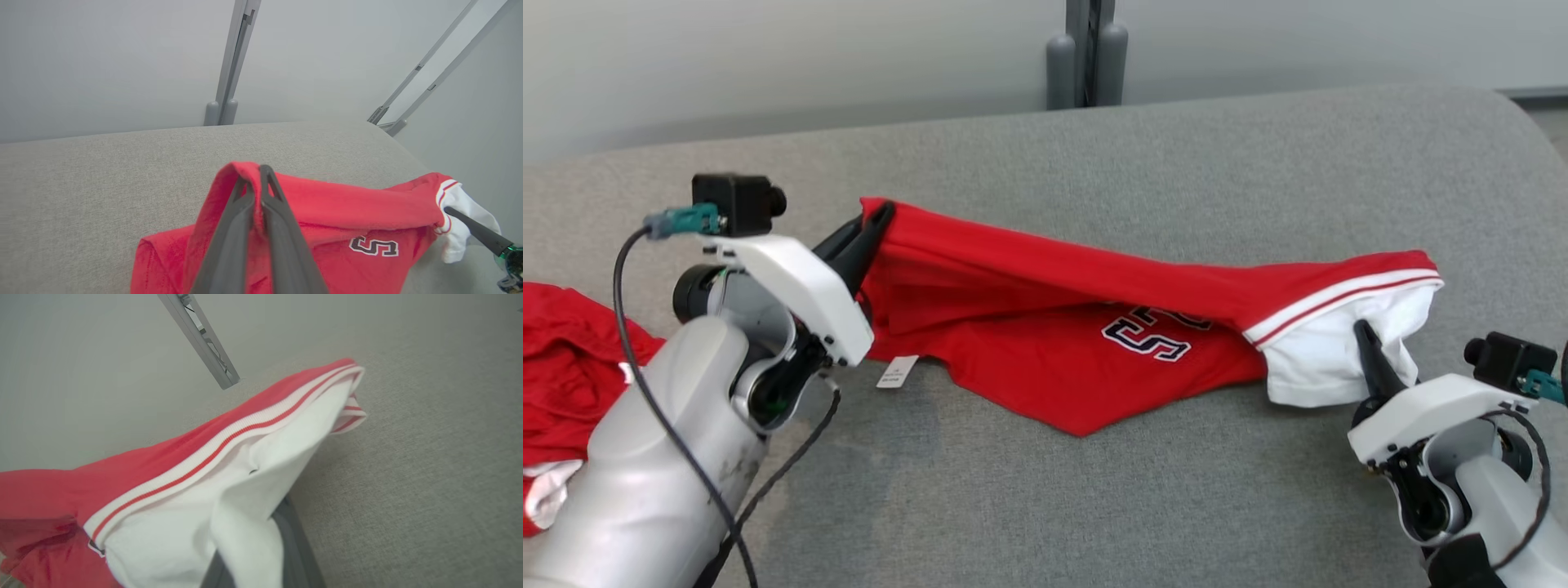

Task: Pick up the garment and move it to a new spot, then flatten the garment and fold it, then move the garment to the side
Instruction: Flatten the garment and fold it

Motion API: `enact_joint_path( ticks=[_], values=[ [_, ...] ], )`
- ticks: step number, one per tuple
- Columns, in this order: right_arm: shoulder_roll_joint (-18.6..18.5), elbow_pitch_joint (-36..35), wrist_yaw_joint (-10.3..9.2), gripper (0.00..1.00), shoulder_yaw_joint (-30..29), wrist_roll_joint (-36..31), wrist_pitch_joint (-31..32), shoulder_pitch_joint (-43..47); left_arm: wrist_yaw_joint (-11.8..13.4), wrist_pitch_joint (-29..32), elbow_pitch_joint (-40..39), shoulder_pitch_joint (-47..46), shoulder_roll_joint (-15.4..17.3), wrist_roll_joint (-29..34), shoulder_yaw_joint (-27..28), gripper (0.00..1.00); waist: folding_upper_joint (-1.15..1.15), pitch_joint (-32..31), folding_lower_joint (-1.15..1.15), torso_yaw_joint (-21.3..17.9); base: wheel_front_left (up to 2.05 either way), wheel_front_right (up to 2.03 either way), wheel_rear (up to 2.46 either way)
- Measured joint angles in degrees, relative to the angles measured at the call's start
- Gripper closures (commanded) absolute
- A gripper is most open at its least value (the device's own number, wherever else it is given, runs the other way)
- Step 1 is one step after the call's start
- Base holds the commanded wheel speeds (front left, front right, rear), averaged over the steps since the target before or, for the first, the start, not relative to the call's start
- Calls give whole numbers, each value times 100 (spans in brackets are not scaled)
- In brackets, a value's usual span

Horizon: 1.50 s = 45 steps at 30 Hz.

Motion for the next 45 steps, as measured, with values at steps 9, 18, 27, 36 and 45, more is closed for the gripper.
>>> enact_joint_path(
  ticks=[9, 18, 27, 36, 45],
  values=[
    [-312, -1223, 0, 100, -75, 438, 436, 1043, 341, -363, -1629, 1368, 619, -99, 73, 100, 0, -425, 0, 184, 0, 0, 0],
    [-276, -2629, -1, 100, -617, 313, 1062, 2260, 1386, -699, -3531, 3057, 1024, -215, 227, 100, 0, -538, 0, 254, 0, 0, 0],
    [123, -3630, -2, 100, -1234, -100, 1773, 2670, 1630, -635, -4130, 3316, 1181, -267, 266, 100, 0, -581, 0, 299, 0, 0, 0],
    [364, -4072, -2, 100, -1367, -305, 2235, 2226, 1471, -353, -4050, 2647, 1338, -256, 412, 100, 0, -399, 0, 275, 0, 0, 0],
    [366, -3834, -2, 100, -1285, -172, 2628, 407, 810, 425, -2915, 590, 1267, -398, 587, 100, 0, 373, 0, 255, 0, 0, 0]
  ],
)
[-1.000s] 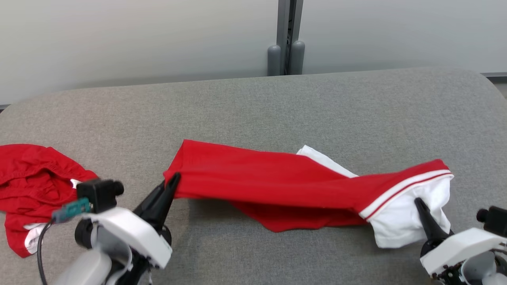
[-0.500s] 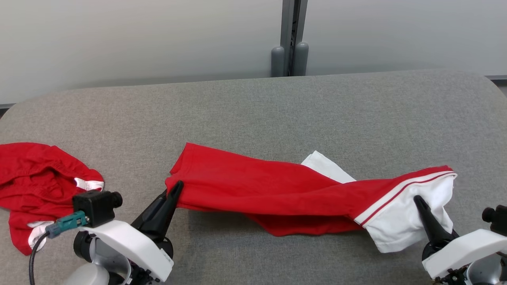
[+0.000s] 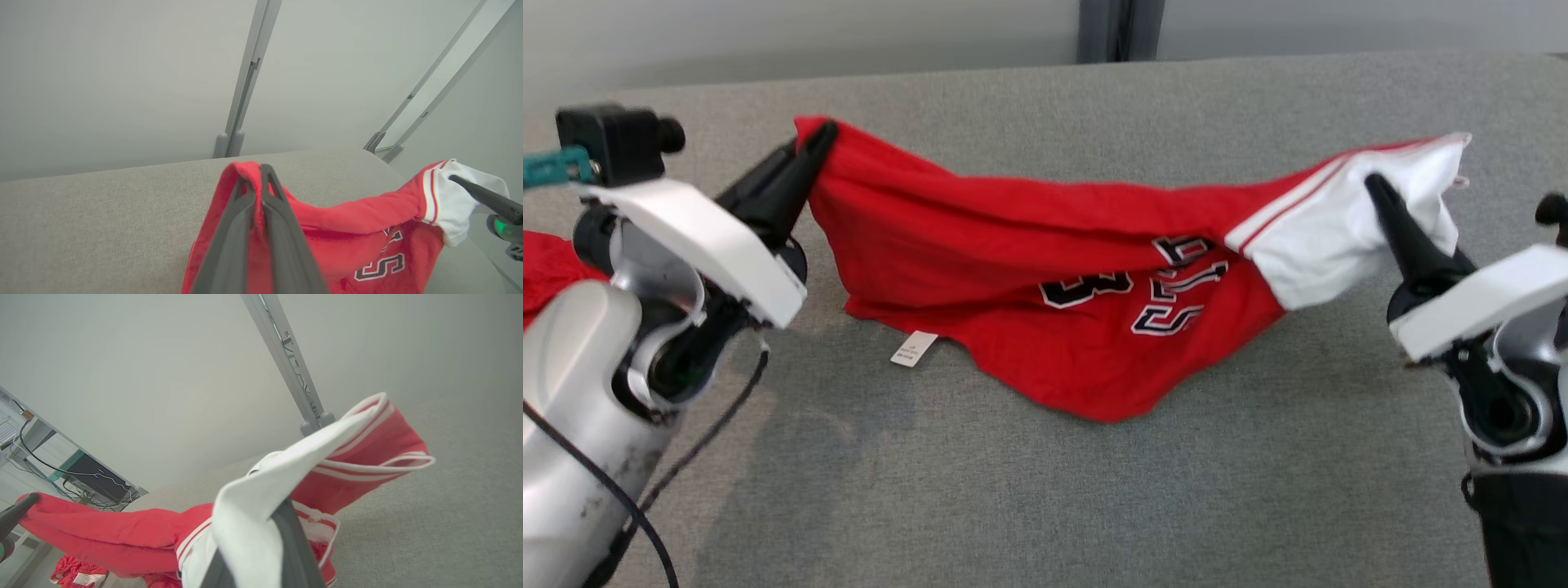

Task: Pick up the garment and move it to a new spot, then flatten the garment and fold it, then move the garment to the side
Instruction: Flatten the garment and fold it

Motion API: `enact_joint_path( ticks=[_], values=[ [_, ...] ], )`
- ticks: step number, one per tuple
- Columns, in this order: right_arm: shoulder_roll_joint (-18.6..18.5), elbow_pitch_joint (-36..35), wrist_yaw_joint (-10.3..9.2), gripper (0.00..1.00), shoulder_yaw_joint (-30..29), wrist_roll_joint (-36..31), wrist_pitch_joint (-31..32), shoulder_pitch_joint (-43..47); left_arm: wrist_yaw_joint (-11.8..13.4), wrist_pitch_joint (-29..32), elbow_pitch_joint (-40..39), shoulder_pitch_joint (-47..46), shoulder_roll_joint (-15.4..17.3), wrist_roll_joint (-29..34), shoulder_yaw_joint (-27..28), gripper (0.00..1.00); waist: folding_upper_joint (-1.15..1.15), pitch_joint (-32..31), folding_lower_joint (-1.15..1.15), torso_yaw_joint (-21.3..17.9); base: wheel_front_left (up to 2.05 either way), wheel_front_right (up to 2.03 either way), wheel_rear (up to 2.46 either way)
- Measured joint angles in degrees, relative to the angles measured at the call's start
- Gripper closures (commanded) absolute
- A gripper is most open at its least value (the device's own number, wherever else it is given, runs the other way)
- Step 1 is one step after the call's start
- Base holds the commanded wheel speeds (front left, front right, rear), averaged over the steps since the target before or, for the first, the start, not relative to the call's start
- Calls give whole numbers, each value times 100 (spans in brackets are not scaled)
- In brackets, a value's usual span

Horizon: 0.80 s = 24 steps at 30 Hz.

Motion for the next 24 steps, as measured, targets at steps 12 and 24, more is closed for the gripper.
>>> enact_joint_path(
  ticks=[12, 24],
  values=[
    [-53, 1385, -3, 100, 323, 573, -89, -3613, -569, 858, 2102, -3326, -268, 459, -73, 100, 0, 1374, 0, -188, 0, 0, 0],
    [-199, 2560, -5, 100, 565, 1091, -1630, -6403, -776, -382, 3446, -5974, -754, 1045, -31, 100, 0, 2522, 1, -365, 0, 0, 0]
  ],
)
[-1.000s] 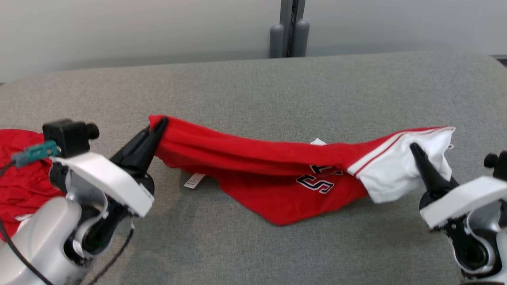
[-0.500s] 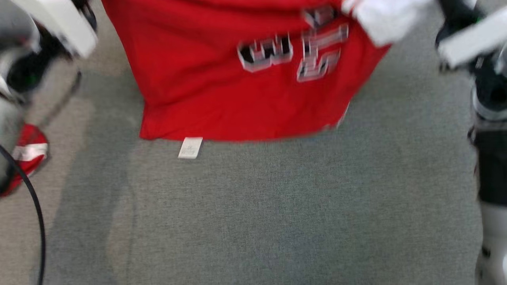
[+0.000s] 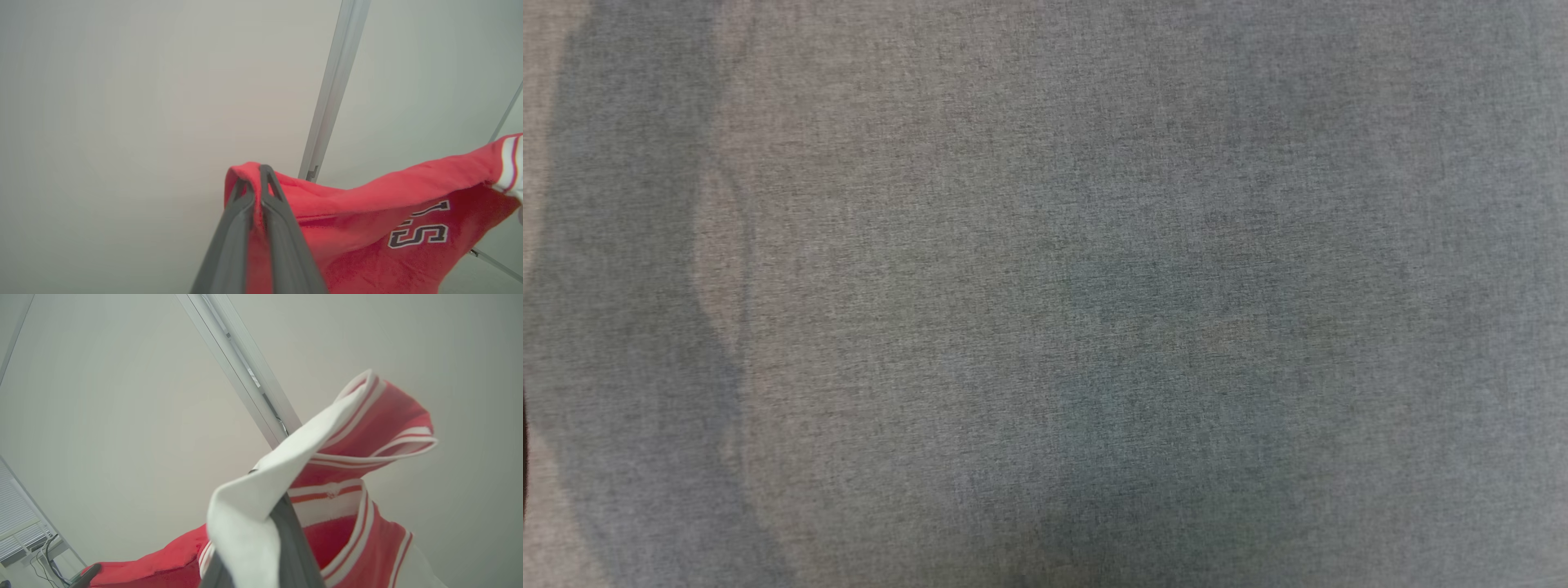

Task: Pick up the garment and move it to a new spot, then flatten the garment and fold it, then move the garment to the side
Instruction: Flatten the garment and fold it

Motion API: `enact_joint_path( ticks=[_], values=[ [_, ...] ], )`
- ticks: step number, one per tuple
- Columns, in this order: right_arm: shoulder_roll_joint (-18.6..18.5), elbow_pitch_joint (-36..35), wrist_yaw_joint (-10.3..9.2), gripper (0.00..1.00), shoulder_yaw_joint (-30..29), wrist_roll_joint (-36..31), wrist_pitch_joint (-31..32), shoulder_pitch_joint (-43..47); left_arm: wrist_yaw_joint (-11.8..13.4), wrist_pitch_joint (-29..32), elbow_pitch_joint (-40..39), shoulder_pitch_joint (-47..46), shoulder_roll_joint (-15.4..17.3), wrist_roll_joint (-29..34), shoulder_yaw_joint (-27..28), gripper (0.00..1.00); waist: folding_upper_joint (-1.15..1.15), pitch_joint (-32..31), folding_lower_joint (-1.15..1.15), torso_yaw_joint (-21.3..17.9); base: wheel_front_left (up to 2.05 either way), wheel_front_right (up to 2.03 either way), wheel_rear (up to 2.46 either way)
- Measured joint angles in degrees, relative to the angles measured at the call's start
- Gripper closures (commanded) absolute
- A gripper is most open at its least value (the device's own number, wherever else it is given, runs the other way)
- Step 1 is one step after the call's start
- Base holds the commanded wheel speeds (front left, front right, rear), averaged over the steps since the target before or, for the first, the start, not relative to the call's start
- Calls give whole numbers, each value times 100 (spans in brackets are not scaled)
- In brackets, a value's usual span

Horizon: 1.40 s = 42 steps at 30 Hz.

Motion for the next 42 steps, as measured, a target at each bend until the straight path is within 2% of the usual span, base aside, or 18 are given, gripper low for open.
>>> enact_joint_path(
  ticks=[2, 6, 13, 21, 26, 28, 31, 36, 37, 38, 39, 40, 42],
  values=[
    [-76, 163, 0, 100, 167, 140, -48, 19, -15, -47, 103, -1, -115, -141, -87, 100, 0, -24, 0, 35, 0, 0, 0],
    [-205, 337, 0, 100, 430, 556, -54, 380, -31, 15, -114, 332, -51, -454, -526, 100, 0, -134, 0, 115, 0, 0, 0],
    [-497, 410, 0, 100, 1172, 1127, -133, 1915, -32, 378, -566, 1904, 338, -1255, -1265, 100, 0, -429, 0, 219, 0, 0, 0],
    [-762, 346, 0, 100, 1759, 1725, -234, 3362, -32, 145, -1216, 3351, 650, -1961, -1593, 100, 0, -1055, 0, 296, 0, 0, 0],
    [-884, 248, 0, 100, 2031, 2072, -196, 4186, -32, -101, -1600, 4297, 768, -2148, -1794, 100, 0, -1598, -1, 333, 0, 0, 0],
    [-954, 202, 0, 86, 2069, 2202, -170, 4502, -31, -174, -1751, 4682, 800, -2185, -1883, 100, 0, -1832, -1, 348, 0, 0, 0],
    [-1116, 174, 0, 82, 2096, 2392, -133, 4946, 71, -254, -1997, 5192, 832, -2281, -1983, 100, 0, -2172, -1, 378, 0, 0, 0],
    [-1276, 141, 0, 82, 2202, 2583, 3, 5530, 361, -385, -2452, 5934, 965, -2364, -2139, 100, 0, -2655, -1, 439, 0, 0, 0],
    [-1290, 145, 0, 72, 2209, 2607, 40, 5619, 425, -390, -2565, 6084, 980, -2383, -2170, 100, 0, -2733, -1, 448, 0, 0, 0],
    [-1306, 148, 0, 55, 2212, 2661, 64, 5706, 481, -416, -2688, 6221, 993, -2405, -2193, 100, 0, -2805, -1, 457, 0, 0, 0],
    [-1327, 146, 0, 7, 2208, 2696, 74, 5792, 543, -430, -2815, 6332, 1012, -2428, -2219, 100, 0, -2869, -1, 467, 0, 0, 0],
    [-1351, 145, 0, 0, 2208, 2728, 104, 5884, 606, -430, -2934, 6436, 1048, -2434, -2252, 100, 0, -2931, -1, 478, 0, 0, 0],
    [-1378, 127, 0, 0, 2192, 2817, 115, 6061, 731, -447, -3149, 6633, 1137, -2432, -2315, 100, 0, -3034, -1, 502, 0, 0, 0]
  ],
)
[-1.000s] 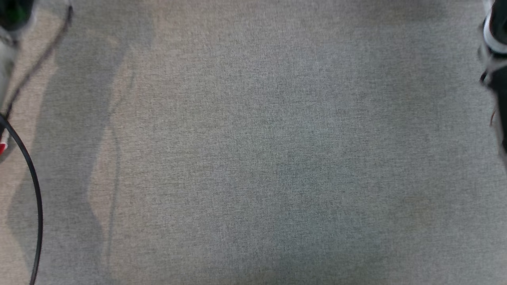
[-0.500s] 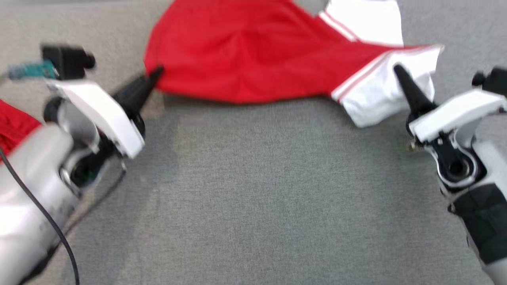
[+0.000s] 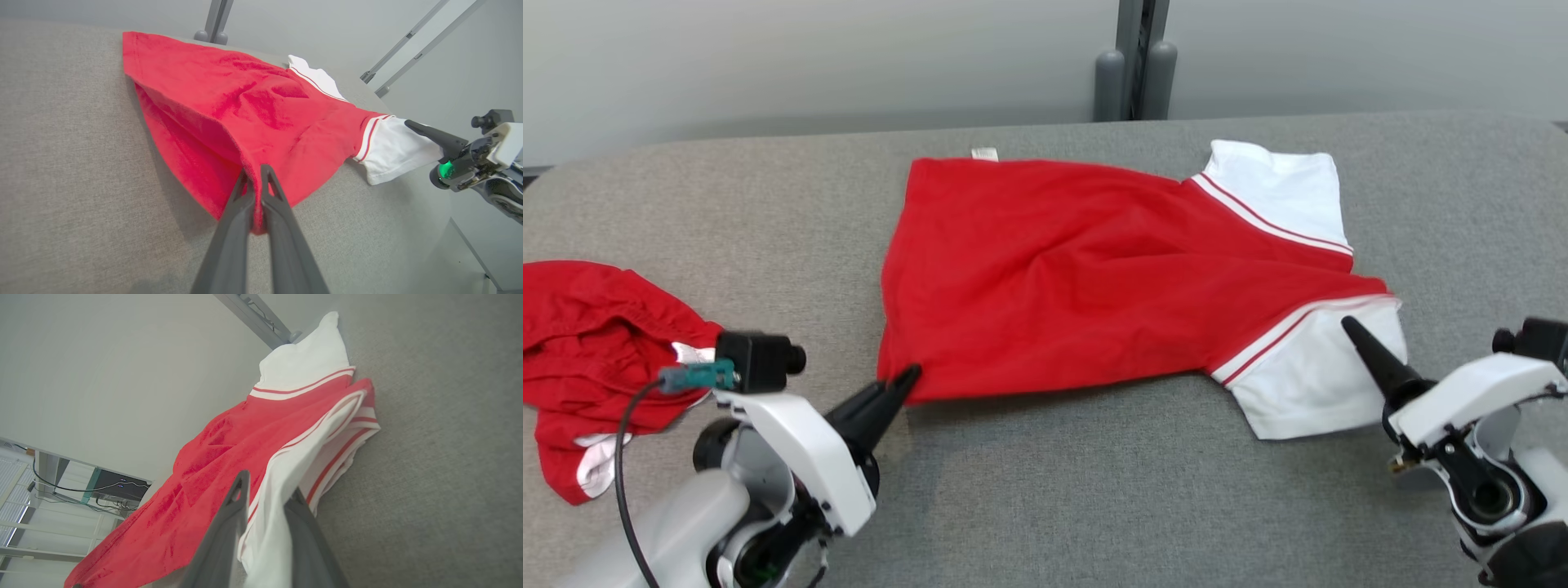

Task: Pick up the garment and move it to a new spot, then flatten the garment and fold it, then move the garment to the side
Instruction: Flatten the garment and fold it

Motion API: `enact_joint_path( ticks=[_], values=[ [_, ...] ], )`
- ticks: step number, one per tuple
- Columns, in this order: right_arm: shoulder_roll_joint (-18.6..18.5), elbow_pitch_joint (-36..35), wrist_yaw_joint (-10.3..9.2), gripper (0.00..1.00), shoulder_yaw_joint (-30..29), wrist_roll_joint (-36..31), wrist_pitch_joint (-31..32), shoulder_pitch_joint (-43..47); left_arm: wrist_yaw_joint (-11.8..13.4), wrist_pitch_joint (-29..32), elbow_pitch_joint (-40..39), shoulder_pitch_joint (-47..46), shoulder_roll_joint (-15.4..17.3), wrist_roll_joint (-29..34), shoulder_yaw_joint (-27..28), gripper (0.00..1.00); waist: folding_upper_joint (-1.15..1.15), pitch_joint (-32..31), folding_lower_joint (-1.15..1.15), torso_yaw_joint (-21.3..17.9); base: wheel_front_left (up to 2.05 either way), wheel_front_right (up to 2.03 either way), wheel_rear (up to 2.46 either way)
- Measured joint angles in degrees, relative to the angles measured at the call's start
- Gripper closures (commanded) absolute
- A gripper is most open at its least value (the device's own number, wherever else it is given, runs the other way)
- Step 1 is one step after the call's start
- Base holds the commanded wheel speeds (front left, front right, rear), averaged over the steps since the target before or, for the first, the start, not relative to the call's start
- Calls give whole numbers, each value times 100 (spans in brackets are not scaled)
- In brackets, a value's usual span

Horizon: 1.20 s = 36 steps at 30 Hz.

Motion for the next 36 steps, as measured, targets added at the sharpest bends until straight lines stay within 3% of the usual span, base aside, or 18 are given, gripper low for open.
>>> enact_joint_path(
  ticks=[8, 24, 25, 26, 27, 36],
  values=[
    [-44, -296, 0, 0, -118, 283, 35, 707, 299, -97, -552, 587, 196, -188, -45, 100, 0, -209, 0, 102, 0, 0, 0],
    [-202, -754, 0, 0, -486, 378, -261, 1827, 414, -457, -201, 1246, 62, -255, -186, 100, 0, -348, 0, 181, 0, 0, 0],
    [-208, -772, 0, 0, -504, 375, -261, 1840, 397, -449, -167, 1246, 35, -268, -194, 88, 0, -341, 0, 188, 0, 0, 0],
    [-211, -802, 0, 0, -519, 368, -261, 1843, 394, -450, -123, 1246, 7, -264, -202, 27, 0, -334, 0, 193, 0, 0, 0],
    [-212, -827, 0, 0, -534, 356, -260, 1843, 394, -458, -75, 1245, -10, -248, -205, 0, 0, -330, 0, 198, 0, 0, 0],
    [-246, -926, 0, 0, -727, 87, -313, 1964, 487, -644, 116, 1245, 15, -118, -199, 0, 0, -386, 0, 212, 0, 0, 0]
  ],
)
